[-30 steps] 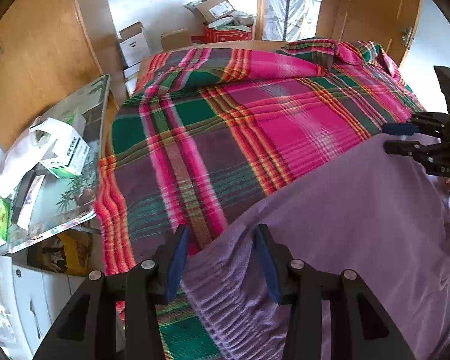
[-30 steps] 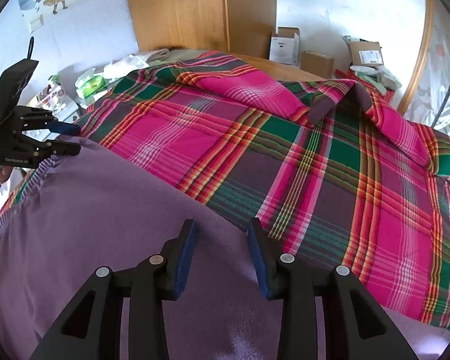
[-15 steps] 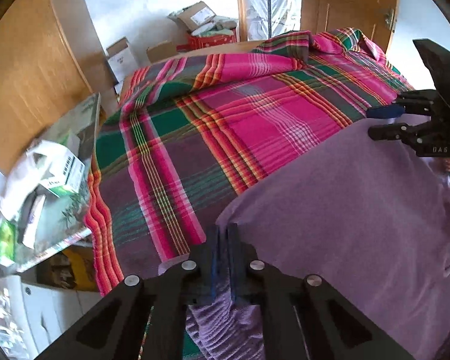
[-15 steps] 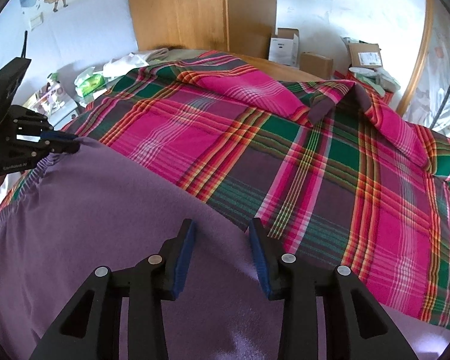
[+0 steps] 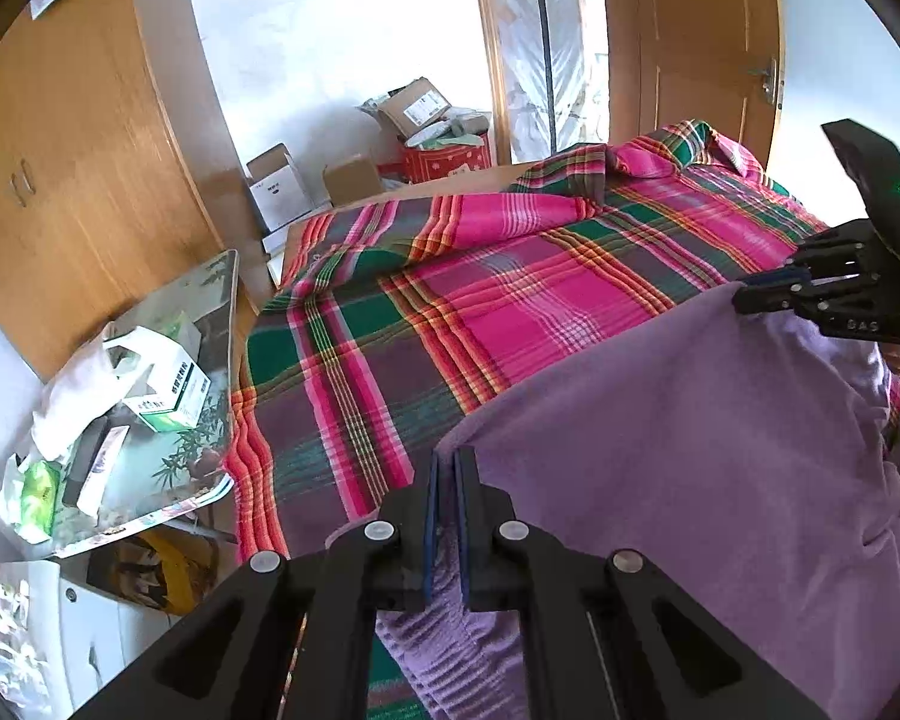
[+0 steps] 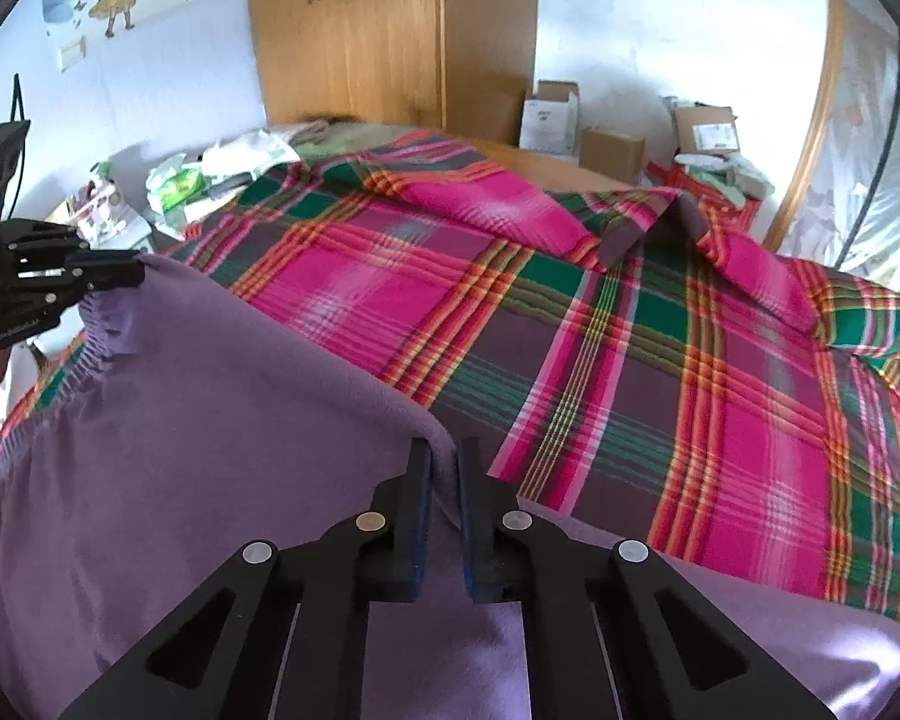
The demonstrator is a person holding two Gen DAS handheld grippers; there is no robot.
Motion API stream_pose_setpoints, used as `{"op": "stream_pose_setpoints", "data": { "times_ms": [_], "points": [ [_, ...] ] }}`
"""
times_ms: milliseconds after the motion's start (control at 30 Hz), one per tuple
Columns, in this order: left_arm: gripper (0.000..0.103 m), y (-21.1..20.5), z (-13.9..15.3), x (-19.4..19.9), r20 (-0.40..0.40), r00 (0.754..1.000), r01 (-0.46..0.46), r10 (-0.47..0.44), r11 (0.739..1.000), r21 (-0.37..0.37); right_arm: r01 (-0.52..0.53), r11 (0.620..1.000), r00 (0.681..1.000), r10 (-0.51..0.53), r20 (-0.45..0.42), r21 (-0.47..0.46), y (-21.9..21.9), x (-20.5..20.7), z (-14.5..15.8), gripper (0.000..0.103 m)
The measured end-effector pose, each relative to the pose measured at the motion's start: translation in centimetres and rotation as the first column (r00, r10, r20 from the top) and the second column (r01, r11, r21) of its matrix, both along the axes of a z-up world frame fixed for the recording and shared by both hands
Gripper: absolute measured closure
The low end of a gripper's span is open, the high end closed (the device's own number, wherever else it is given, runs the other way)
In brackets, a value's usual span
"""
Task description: Fold clothes
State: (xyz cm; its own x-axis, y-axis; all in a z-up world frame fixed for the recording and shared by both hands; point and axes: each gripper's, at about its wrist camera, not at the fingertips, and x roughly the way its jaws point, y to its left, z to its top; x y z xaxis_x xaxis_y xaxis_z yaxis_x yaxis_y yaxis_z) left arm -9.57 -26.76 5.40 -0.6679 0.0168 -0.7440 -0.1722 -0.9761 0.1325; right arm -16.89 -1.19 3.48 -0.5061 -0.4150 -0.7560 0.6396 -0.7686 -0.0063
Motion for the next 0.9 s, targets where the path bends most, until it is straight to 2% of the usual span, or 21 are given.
{"op": "stream_pose_setpoints", "data": {
  "times_ms": [333,600,900],
  "points": [
    [0.097,0.6,1.6,3.1,-0.052,0.999,-0.014,0.014,1.0,0.009,0.009,1.0,0.992,-0.012,-0.122,-0.028,1.0,6.7,4.1,0.095],
    [0.097,1.7,3.4,6.9,-0.109,0.994,-0.01,0.007,1.0,-0.02,0.026,0.995,0.988,-0.04,-0.151,-0.094,2.3,11.5,6.2,0.095],
    [0.097,1.8,4.9,11.0,-0.164,0.986,-0.029,0.03,1.0,0.013,0.015,0.994,0.977,-0.038,-0.21,-0.11,2.7,16.8,8.2,0.095]
  ]
}}
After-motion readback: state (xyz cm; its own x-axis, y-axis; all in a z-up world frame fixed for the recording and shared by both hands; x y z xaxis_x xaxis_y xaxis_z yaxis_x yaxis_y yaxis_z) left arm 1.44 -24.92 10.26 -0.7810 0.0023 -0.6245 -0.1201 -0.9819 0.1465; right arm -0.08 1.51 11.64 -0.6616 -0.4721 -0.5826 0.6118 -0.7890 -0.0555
